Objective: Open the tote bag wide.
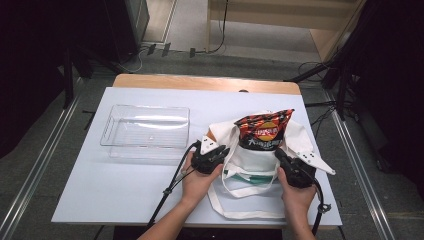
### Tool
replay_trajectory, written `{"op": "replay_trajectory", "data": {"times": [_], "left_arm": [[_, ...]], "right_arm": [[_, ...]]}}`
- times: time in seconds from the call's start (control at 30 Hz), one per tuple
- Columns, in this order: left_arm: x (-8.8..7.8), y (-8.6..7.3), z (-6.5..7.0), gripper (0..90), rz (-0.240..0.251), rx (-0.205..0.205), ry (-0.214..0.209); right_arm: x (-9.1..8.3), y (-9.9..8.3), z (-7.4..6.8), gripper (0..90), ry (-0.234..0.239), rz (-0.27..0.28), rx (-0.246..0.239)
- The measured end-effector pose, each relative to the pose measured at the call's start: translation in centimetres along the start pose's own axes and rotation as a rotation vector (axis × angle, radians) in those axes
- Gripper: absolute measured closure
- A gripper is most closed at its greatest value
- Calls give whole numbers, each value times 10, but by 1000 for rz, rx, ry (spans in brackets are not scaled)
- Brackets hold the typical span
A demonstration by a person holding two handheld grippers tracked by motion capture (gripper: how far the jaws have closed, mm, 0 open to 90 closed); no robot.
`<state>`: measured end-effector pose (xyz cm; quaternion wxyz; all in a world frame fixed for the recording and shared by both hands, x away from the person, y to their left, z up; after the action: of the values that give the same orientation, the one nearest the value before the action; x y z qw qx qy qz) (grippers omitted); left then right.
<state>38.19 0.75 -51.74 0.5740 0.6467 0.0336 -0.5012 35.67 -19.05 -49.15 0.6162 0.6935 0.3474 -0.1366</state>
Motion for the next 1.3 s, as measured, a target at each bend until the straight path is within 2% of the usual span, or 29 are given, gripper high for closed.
{"op": "replay_trajectory", "data": {"times": [0.1, 0.27, 0.33, 0.4, 0.43, 0.47, 0.57, 0.6, 0.63, 0.73, 0.8, 0.97, 1.03, 1.17, 1.23, 1.3], "left_arm": [[-1, 1, -1, 771, 14, -15, -13], [-6, 2, 0, 715, 46, -22, -66], [-6, 2, 1, 700, 49, -23, -71], [-7, 2, 1, 683, 51, -21, -73], [-7, 2, 1, 665, 51, -18, -73], [-6, 2, 1, 651, 49, -14, -75], [-6, 1, 2, 649, 46, -2, -70], [-6, 1, 3, 651, 45, 2, -65], [-6, 1, 3, 653, 43, 8, -57], [-6, 0, 3, 662, 40, 1, -54], [-7, 0, 3, 671, 50, -3, -64], [-8, 0, 3, 701, 56, 9, -53], [-8, -1, 3, 702, 56, 8, -48], [-8, -1, 3, 706, 55, 1, -53], [-8, -1, 3, 706, 56, 1, -53], [-8, -1, 3, 706, 55, 7, -48]], "right_arm": [[8, -15, 2, 900, 13, -91, 49], [14, -31, 7, 900, 38, -204, 49], [16, -33, 8, 900, 43, -225, 56], [16, -33, 8, 900, 24, -229, 42], [15, -33, 7, 900, 15, -222, 42], [12, -31, 7, 900, 9, -184, 49], [-11, -11, 1, 900, 2, 11, 36], [-17, -3, -2, 900, 11, 64, 27], [-21, 4, -5, 900, 12, 90, 23], [-12, 8, -7, 900, 15, 72, 12], [-2, -1, -7, 900, 9, 25, 26], [5, -19, -5, 900, 20, -82, 26], [-1, -17, -5, 892, 21, -53, 31], [-23, 3, -4, 717, 9, 77, 23], [-30, 15, -1, 654, -13, 123, 22], [-31, 26, 1, 595, -12, 130, 7]]}}
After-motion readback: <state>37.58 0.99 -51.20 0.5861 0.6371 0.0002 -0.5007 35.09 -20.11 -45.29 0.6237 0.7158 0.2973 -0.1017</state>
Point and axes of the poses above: each handheld gripper's, and its own axes: x roughly forward along the jaws, y roughly out of its top, z roughly to its right, the point moved 9 cm from there along x, roughly forward along the jaws, and after that the axes turned 14 degrees about -z, right-handed, at the moved point
